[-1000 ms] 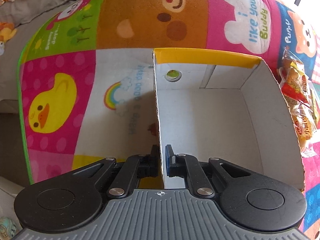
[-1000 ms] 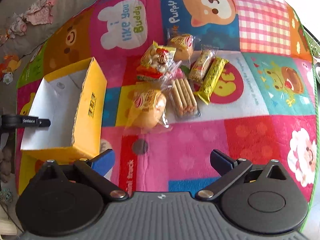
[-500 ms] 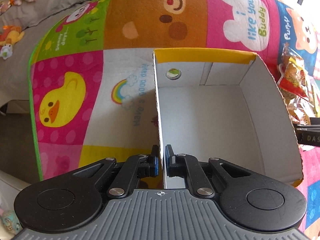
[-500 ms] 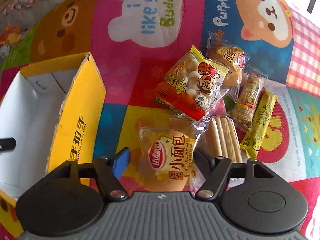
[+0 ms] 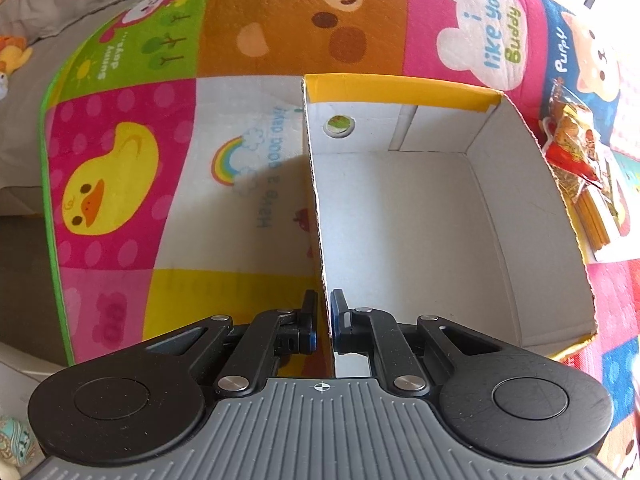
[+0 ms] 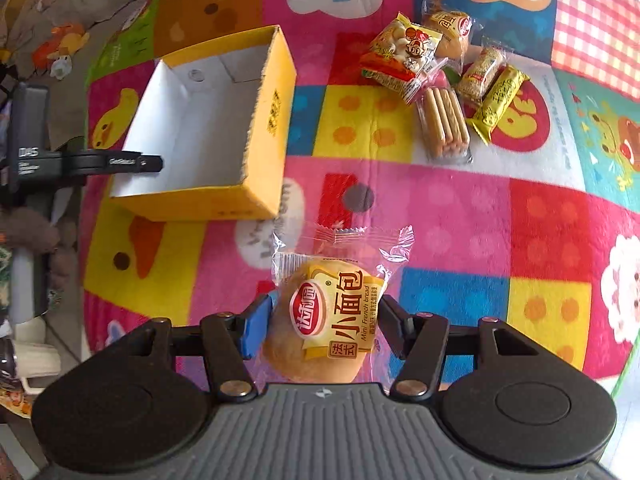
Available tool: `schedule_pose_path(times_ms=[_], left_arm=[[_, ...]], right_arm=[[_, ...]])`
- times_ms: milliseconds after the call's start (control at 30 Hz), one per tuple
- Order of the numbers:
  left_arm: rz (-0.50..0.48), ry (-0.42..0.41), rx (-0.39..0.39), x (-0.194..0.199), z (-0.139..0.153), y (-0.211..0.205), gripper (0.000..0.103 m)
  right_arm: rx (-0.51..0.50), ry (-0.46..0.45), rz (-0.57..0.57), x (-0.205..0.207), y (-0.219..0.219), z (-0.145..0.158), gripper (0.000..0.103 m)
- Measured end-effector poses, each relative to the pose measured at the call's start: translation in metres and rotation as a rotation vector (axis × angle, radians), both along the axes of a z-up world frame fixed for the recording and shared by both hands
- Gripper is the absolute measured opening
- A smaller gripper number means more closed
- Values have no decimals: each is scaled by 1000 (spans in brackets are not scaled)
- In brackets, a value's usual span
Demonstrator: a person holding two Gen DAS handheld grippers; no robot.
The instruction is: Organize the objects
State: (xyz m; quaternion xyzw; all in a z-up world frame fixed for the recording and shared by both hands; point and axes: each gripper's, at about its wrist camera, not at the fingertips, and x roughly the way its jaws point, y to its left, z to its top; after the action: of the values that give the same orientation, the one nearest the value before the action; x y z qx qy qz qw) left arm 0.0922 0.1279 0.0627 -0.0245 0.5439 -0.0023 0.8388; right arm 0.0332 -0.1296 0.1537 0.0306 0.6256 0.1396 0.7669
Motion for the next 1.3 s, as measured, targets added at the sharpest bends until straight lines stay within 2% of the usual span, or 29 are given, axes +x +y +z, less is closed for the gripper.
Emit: schedule_pose_path(times_ms=[67, 133, 200, 433, 600, 767, 867, 933, 1000, 1033, 1100, 1233, 1300], left_arm=[[4, 0, -25, 0, 2, 4, 8], [11, 15, -53, 1, 4, 7, 9], [-7, 14, -59, 2, 6, 9, 9], [-62, 47, -76, 8, 10, 18, 8], [-63, 50, -109, 15, 16, 26, 8], [-44, 66, -110, 18, 16, 27, 8], [-24, 79, -93, 17, 16, 24, 8], [5, 89, -99, 18, 17, 22, 8], [-2, 85, -49, 14, 21, 18, 8], [20, 97, -43, 13, 23, 17, 8], [57, 118, -69, 12, 21, 18, 9], [48, 165, -1, 19, 14, 6, 9], [52, 182, -9, 20, 15, 3, 9]], right_arm=[[6, 12, -9, -10, 7, 21, 58], [-12, -9, -20, -13, 17, 47, 58], [14, -40, -46, -10, 27, 72, 58], [30, -230, -99, 17, 68, 150, 58], [82, -367, -121, 43, 100, 178, 58], [48, -401, -76, 47, 110, 180, 70], [23, -372, -78, 44, 91, 173, 70], [-17, -333, -70, 43, 69, 163, 70], [-32, -288, -55, 42, 42, 148, 70], [-63, -236, -60, 46, 30, 137, 70], [-71, -178, -90, 56, 9, 122, 70], [-83, -170, -160, 82, -20, 95, 70], [-74, -152, -189, 96, -30, 79, 70]])
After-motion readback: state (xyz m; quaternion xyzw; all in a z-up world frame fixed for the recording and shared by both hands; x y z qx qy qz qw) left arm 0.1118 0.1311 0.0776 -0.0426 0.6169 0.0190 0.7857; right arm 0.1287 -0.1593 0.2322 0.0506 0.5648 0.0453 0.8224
